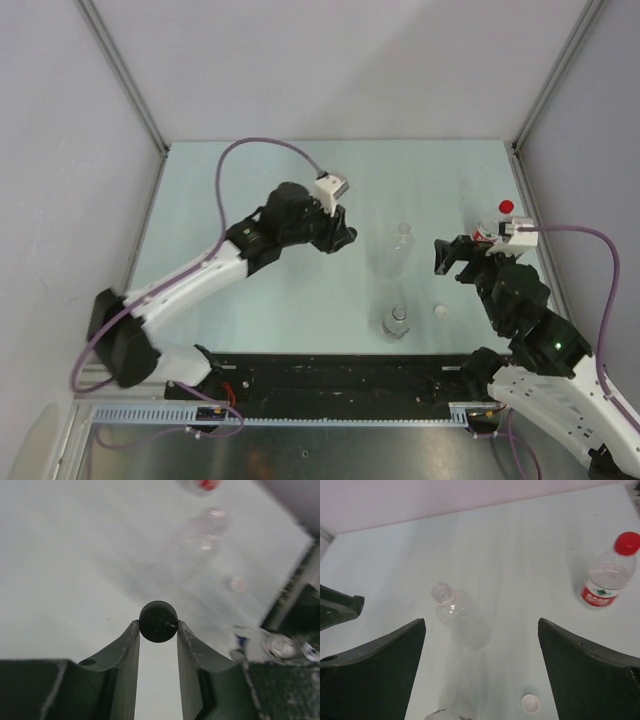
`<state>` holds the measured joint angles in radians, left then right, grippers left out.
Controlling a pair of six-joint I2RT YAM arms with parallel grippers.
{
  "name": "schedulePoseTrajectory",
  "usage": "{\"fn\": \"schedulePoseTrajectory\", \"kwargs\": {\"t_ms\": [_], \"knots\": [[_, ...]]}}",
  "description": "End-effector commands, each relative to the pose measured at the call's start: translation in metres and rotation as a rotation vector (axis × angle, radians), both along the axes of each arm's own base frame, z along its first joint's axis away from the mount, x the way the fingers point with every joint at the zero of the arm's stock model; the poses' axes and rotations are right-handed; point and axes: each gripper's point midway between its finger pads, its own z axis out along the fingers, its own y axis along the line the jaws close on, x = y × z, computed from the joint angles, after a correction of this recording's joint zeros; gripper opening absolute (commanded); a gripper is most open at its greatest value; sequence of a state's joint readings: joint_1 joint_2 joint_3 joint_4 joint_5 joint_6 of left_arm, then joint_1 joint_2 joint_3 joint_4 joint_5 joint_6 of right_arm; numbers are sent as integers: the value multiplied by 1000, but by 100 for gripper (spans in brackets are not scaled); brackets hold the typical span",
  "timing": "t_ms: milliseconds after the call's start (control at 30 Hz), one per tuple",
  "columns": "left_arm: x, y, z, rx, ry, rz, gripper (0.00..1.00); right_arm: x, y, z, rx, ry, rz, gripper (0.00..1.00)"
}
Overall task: Screw on the bottle caps
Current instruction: Pick up the bottle cap from the center of the board.
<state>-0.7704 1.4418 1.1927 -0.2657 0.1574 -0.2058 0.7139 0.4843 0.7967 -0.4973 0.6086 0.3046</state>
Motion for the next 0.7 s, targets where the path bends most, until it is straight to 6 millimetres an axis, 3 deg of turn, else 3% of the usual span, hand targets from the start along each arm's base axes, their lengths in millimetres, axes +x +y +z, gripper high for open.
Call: {"fn": "schedulePoseTrajectory", "kwargs": {"t_ms": [0,133,267,333,400,533,667], "knots": [[-80,-9,64,-243,-199,-427,6,-19,20,3,64,-1,162,99],[-157,11,100,-449,-473,-752,10,-38,39,16,91,-50,332,99],[-193,34,119,-513,-648,-849,9,-58,59,27,88,-113,510,99],[-202,38,123,-525,-669,-883,9,-68,74,24,69,-116,619,99],[-204,39,125,-529,-674,-889,9,-66,78,1,59,-17,620,99],[-206,40,125,-531,-683,-898,10,-62,68,-42,64,174,515,99],[-200,39,126,-528,-679,-853,12,-75,64,-79,109,372,460,99]]}}
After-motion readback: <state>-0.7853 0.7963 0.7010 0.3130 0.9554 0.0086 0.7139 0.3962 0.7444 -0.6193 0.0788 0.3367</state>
